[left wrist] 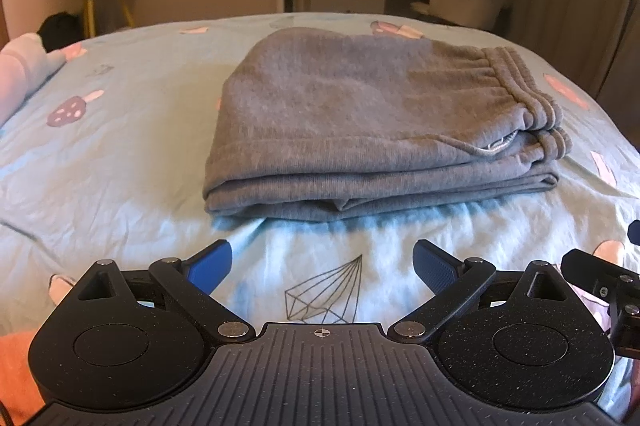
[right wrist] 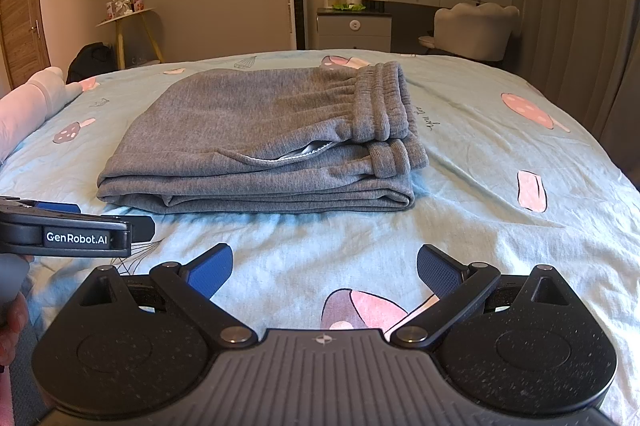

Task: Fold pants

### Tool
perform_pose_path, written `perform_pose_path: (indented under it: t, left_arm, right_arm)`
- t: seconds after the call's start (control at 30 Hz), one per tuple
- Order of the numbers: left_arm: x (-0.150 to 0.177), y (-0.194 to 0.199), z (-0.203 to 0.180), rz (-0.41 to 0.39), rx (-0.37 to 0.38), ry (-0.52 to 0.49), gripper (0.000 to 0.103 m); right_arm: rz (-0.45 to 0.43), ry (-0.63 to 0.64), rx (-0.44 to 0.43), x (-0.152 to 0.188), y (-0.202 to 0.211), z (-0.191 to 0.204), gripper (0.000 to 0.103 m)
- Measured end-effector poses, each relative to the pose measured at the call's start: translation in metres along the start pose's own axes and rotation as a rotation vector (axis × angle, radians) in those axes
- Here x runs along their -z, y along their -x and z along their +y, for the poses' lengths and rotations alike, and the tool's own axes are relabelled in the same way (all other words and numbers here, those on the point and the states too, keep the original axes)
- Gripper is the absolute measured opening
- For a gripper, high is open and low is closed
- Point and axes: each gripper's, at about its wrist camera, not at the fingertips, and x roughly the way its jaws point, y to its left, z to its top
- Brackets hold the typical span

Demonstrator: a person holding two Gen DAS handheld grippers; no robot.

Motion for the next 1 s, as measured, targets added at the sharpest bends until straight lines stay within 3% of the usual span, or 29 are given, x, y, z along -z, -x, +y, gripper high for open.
perform_pose_path:
  t: [1.0]
  left_arm:
    - [0.0017,-0.0047,-0.003,0.04,-0.008,-0.03,0.1]
  right_arm:
    - [0.005,-0.004,0.014,0.0015,0.0026,0.0015,0.099]
